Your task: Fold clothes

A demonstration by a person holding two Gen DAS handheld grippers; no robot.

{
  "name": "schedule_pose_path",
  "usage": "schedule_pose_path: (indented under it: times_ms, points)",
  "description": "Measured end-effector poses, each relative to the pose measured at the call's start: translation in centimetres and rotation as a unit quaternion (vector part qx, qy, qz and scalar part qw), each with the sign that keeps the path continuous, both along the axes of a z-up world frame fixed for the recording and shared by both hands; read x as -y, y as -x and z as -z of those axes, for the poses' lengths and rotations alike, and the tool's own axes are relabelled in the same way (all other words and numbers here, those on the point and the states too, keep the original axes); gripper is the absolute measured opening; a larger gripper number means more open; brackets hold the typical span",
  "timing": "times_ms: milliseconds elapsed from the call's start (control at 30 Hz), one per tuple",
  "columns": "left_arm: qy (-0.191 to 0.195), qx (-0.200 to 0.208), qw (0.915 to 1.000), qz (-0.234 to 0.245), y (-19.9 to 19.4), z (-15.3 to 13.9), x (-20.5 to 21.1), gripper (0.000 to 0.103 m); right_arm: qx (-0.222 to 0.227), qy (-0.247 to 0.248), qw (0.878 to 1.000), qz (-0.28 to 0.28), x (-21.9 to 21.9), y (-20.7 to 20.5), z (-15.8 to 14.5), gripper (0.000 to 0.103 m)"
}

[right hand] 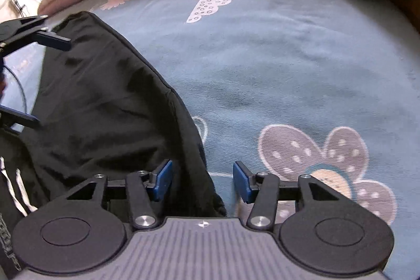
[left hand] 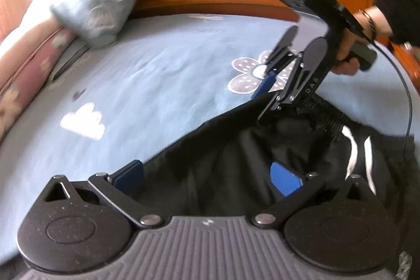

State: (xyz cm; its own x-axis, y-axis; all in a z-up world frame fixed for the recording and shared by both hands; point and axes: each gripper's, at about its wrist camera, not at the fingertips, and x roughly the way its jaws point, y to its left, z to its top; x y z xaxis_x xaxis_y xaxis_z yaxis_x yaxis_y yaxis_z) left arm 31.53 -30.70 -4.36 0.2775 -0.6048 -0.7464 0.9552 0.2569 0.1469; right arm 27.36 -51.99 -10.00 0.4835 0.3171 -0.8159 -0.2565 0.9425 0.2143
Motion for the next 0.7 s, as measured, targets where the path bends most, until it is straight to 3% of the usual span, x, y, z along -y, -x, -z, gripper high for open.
schedule_pose_path:
  times_ms: [133, 233, 300, 433, 500, 700]
  points:
    - [-0.041, 0.038, 0.9964, 0.064, -1.3, 0.8, 2.1, 0.102, -0.006, -0.014, 1.0, -0.009, -0.2, -0.7, 0.4, 0.054]
    - [-0.072, 0.07, 0.99, 0.1, -2.4, 1.6, 3.4, 0.102, -0.015, -0.042, 0.999, -0.007, 0.2, -1.1, 0.5, 0.035]
    - [-0.087, 0.069, 0.9876, 0.111, -3.4, 2.1, 3.9, 0.102, -0.018, -0.045, 0.999, -0.006, 0.3, -1.2, 0.7, 0.029]
    - [-0.122, 0.065, 0.9823, 0.127, -4.8, 3.2, 4.8, 0.098, -0.019, -0.037, 0.999, -0.015, -0.1, -1.3, 0.6, 0.009]
    - [-0.139, 0.066, 0.9778, 0.142, -5.2, 3.7, 5.1, 0.098, -0.009, -0.018, 1.0, -0.024, -0.8, -0.9, 0.0, 0.009]
    - [-0.195, 0.06, 0.9582, 0.201, -5.9, 4.3, 5.9, 0.082, 0.034, 0.003, 0.999, -0.039, -1.9, 0.6, -3.1, 0.008]
